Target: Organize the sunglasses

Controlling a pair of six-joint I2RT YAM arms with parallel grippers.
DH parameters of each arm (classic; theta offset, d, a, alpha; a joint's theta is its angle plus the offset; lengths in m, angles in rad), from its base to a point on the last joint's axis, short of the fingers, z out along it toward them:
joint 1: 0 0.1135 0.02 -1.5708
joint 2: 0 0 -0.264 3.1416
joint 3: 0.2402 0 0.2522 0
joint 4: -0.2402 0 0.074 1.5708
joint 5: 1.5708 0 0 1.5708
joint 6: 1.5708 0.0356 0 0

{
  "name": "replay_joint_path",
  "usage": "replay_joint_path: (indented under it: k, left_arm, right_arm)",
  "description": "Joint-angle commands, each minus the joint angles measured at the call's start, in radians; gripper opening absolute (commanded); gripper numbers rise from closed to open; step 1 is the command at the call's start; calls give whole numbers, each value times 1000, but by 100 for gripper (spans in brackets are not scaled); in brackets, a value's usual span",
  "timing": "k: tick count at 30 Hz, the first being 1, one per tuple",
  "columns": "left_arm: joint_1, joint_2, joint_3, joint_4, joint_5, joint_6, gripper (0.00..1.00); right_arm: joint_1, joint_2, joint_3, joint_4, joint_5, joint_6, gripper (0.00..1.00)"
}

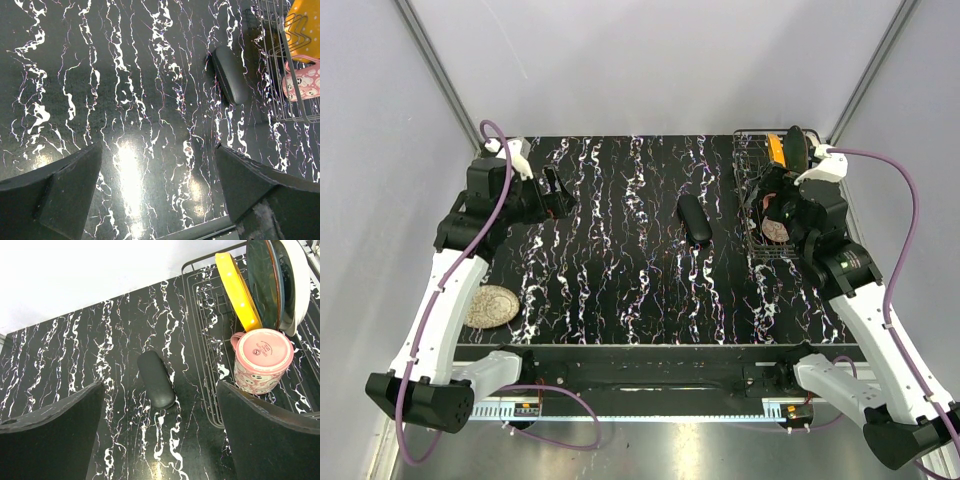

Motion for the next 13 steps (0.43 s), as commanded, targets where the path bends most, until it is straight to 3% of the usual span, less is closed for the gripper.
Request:
replay_joint_path:
  k: [1,13]
  left_arm:
    - [1,-22,46,14,-12,15,99]
    - [1,-22,56,2,-19,15,99]
  right_arm:
    - [3,-5,34,14,34,21,100]
    - [3,-7,26,11,35,12,100]
